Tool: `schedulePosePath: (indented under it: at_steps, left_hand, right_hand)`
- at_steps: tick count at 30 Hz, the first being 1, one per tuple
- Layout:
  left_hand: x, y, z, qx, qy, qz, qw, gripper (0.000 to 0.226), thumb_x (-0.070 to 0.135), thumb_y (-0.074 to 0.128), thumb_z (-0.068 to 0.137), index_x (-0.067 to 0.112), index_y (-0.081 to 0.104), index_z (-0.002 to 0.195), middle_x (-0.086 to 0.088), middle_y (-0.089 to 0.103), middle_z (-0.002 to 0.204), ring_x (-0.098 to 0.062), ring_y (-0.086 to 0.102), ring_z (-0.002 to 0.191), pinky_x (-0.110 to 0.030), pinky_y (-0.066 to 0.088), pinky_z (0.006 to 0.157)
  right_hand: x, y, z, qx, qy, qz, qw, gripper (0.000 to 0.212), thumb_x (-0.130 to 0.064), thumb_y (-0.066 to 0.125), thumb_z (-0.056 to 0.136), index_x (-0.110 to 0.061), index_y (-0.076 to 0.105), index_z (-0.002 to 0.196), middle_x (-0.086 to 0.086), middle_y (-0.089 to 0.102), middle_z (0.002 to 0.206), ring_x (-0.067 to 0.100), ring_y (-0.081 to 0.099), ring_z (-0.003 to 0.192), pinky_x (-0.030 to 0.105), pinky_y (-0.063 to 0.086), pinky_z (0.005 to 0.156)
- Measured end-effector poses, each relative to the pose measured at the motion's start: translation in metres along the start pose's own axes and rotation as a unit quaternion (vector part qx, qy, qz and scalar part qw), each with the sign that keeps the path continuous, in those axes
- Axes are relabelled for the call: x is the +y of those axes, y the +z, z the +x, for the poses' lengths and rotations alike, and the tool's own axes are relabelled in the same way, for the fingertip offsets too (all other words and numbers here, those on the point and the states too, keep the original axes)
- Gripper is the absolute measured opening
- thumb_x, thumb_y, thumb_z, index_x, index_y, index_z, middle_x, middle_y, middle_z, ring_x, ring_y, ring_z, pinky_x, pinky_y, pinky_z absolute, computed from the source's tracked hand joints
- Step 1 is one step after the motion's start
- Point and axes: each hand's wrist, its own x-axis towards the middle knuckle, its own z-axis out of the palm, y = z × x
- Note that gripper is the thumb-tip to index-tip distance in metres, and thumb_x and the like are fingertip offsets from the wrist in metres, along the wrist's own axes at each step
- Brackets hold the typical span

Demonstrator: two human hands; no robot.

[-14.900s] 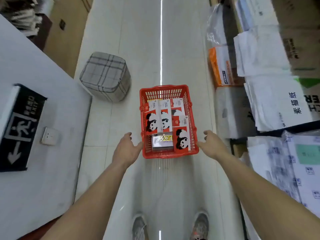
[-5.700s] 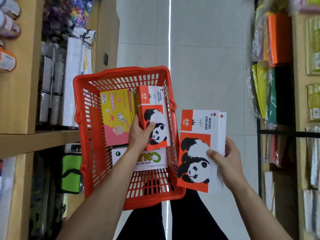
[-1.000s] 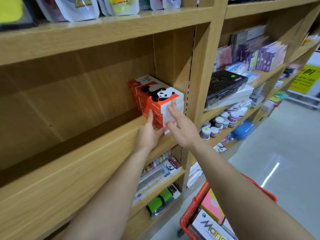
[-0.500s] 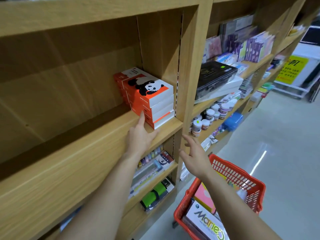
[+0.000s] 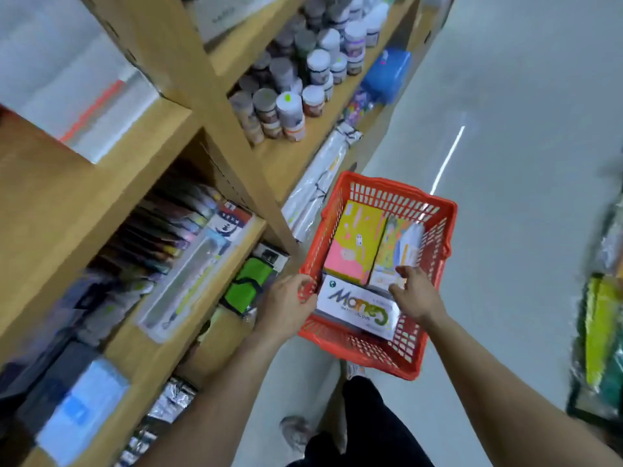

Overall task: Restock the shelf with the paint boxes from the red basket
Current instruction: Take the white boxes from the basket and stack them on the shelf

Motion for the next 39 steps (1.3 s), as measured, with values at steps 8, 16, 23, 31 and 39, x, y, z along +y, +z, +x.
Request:
schedulePosePath:
  at_steps: [8, 16, 23, 31, 39]
  left_hand:
    - [-0.052, 0.085, 0.067, 0.081, -0.02, 0.039, 0.996, 0.059, 0.016, 0.074, 0.082, 0.012, 0.054, 0.138, -0.013, 0.055, 0.135, -0.035, 0.057, 0.124, -0.046, 0.05, 0.102]
    - [-0.088, 0.106, 0.061, 0.051, -0.017, -0.02, 0.998, 0.075, 0.007, 0.055, 0.099, 0.02, 0.02, 0.163, -0.011, 0.037, 0.164, -0.016, 0.031, 0.142, -0.018, 0.029, 0.107]
    - [-0.089, 0.106, 0.061, 0.017, -0.052, -0.048, 0.997, 0.077, 0.021, 0.055, 0.102, 0.04, 0.011, 0.162, -0.003, 0.052, 0.152, -0.013, 0.057, 0.122, -0.021, 0.041, 0.083]
    - [-0.085, 0.105, 0.06, 0.021, -0.057, -0.079, 0.995, 0.077, 0.039, 0.05, 0.095, 0.054, 0.007, 0.157, 0.002, 0.053, 0.151, -0.019, 0.063, 0.12, -0.035, 0.053, 0.087]
    - [-0.079, 0.106, 0.061, 0.032, -0.061, -0.081, 0.994, 0.078, 0.04, 0.051, 0.091, 0.051, 0.01, 0.157, 0.003, 0.052, 0.154, -0.02, 0.062, 0.128, -0.047, 0.056, 0.097]
  right_hand:
    - [0.056, 0.086, 0.088, -0.128, -0.002, -0.03, 0.991, 0.043, -0.033, 0.06, 0.092, -0.009, 0.065, 0.128, 0.021, 0.07, 0.122, 0.037, 0.068, 0.109, 0.042, 0.054, 0.085]
    - [0.068, 0.145, 0.088, -0.102, -0.024, -0.158, 0.982, 0.071, -0.057, 0.067, 0.083, -0.016, 0.053, 0.139, 0.013, 0.057, 0.132, 0.037, 0.056, 0.123, 0.046, 0.044, 0.097]
    - [0.065, 0.158, 0.088, -0.111, -0.019, -0.166, 0.98, 0.101, -0.064, 0.074, 0.065, -0.021, 0.039, 0.15, 0.012, 0.035, 0.155, 0.037, 0.04, 0.141, 0.051, 0.041, 0.108]
    - [0.062, 0.156, 0.089, -0.084, 0.011, -0.185, 0.979, 0.109, -0.077, 0.069, 0.058, -0.019, 0.04, 0.145, 0.009, 0.047, 0.142, 0.034, 0.043, 0.133, 0.048, 0.042, 0.104]
    - [0.064, 0.156, 0.096, -0.124, 0.012, -0.162, 0.979, 0.097, -0.081, 0.069, 0.065, -0.026, 0.048, 0.142, 0.01, 0.043, 0.142, 0.035, 0.045, 0.133, 0.048, 0.045, 0.105]
